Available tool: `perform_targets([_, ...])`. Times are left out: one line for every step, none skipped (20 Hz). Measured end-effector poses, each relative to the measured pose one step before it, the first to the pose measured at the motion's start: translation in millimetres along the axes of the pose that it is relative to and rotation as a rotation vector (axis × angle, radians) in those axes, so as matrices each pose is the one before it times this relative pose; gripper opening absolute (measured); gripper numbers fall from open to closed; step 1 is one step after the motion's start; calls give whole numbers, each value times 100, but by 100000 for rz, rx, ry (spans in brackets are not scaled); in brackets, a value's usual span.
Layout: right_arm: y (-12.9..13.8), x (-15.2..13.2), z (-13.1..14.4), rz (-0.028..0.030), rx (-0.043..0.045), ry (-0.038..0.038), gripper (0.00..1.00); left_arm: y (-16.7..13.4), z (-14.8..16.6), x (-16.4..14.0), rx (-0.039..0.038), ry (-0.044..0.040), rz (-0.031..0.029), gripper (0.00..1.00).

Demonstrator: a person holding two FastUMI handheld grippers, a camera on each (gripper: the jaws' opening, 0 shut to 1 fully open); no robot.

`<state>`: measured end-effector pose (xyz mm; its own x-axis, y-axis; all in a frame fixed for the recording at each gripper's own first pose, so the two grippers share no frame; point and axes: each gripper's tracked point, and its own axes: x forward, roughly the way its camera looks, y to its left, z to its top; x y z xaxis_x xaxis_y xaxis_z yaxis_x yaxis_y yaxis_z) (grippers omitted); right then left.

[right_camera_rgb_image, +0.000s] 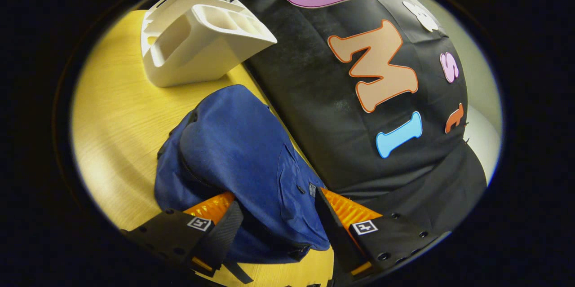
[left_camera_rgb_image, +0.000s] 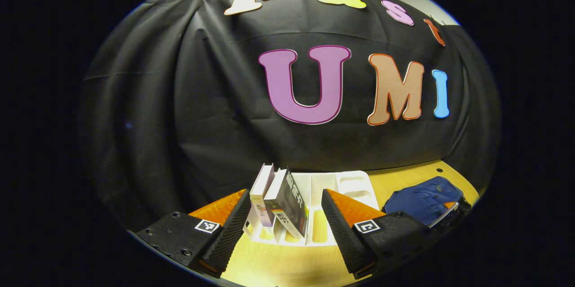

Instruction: Open the schoolbag, grab two books from the bookshelf and put them into the schoolbag.

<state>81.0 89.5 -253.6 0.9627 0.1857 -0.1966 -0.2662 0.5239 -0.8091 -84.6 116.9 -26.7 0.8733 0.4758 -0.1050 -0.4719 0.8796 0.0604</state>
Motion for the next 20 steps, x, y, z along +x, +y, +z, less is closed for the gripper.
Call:
perform_targets([65, 792, 185, 293, -210, -105, 97, 155, -179, 164, -417, 545, 719, 92])
perform_targets([57, 802, 240, 257, -512, 136, 97, 348, 32, 32, -312, 396, 983, 92])
perform_targets([202, 871, 203, 333, -151, -146, 96, 281, -154, 66, -100, 399, 811, 92])
perform_targets([314, 656, 259, 599, -60, -29, 97, 316, 1, 94, -1, 70, 626, 93])
perform_targets([504, 581, -16, 1026, -130, 328, 97, 351, -21, 94, 219, -80, 1007, 93])
perform_targets([570, 662, -12, 1171, -602, 503, 86, 412, 64, 116, 455, 296, 1584, 93])
perform_targets([430, 499, 187, 1045, -810, 52, 79, 424, -16, 303, 445, -119, 1464, 92])
perform_targets([197, 515, 212, -325, -1258, -163, 73, 284, 100, 325, 412, 58, 961, 93])
perform_targets([189, 431, 81, 46, -1265, 433, 66, 196, -57, 261, 465, 431, 461, 92])
perform_targets([-408, 130, -54, -2403, -1355, 1535, 60, 95, 24, 468, 248, 536, 147, 91])
perform_targets([-173, 643, -67, -1732, -329, 1426, 36, 80, -149, 408, -206, 929, -256, 92])
perform_targets([-98, -161, 293, -548, 337, 780, 12, -118, 31, 458, -730, 915, -381, 92])
perform_targets([10, 469, 18, 177, 915, 706, 13, 60, 15, 394, -758, 623, -659, 93])
perform_targets([-96, 253, -45, 618, 856, 945, 13, -24, 162, 435, -393, 442, -739, 92])
perform_targets([-126, 195, -52, 820, 1620, 342, 13, -176, -372, 568, -467, 744, -1141, 92])
perform_targets([-122, 67, 40, 991, 1887, 168, 13, -181, 133, 523, 302, 796, -1285, 92])
perform_targets([52, 136, -3, 1919, 2314, 59, 13, -65, 3, 578, 762, 603, -1191, 92])
perform_targets([-27, 117, 41, 2114, 2555, 382, 12, 42, 1, 646, 1113, 1157, -1177, 92])
perform_targets([-188, -182, 33, 1749, 3084, 120, 10, -164, 9, 672, 804, 1319, -1632, 92])
perform_targets([-217, -122, 91, 1224, 3010, 103, 10, -247, 12, 651, -47, 1635, -2034, 92])
